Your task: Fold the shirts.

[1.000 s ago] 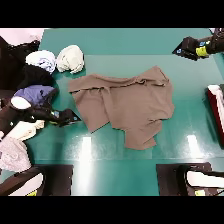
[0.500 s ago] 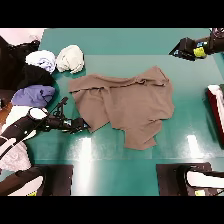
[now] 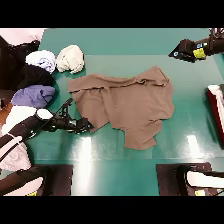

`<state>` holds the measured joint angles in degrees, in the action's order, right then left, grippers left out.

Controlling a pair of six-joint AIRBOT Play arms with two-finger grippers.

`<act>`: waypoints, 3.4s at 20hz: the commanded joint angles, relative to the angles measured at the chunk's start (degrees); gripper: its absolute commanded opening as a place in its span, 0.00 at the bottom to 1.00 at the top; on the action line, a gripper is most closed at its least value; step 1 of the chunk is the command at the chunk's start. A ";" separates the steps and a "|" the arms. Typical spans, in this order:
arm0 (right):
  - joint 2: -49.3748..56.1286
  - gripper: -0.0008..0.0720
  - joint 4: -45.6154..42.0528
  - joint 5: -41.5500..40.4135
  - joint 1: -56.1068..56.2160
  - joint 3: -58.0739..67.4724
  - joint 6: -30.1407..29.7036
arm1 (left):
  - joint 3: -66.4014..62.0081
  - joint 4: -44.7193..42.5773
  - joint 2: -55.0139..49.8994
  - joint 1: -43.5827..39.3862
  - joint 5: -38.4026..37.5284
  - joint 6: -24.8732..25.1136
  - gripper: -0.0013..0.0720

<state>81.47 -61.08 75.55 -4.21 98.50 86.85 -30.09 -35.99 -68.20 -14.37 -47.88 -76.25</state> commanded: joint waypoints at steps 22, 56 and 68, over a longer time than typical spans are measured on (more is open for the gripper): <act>-13.20 0.74 6.67 -10.60 -16.11 -60.02 -9.60 | -28.20 -16.83 -0.35 -1.53 -16.20 1.20 0.05; -32.94 0.03 -12.68 -7.72 -16.65 20.09 -0.52 | -92.48 -32.48 18.58 6.91 -18.69 0.13 0.05; -7.15 0.03 -15.21 15.69 -8.81 0.57 4.13 | -58.42 -39.87 2.01 6.91 -27.96 -4.33 0.05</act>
<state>68.12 -75.81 88.36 -15.94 105.93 90.39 -96.38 -75.55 -59.96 -7.53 -75.64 -80.09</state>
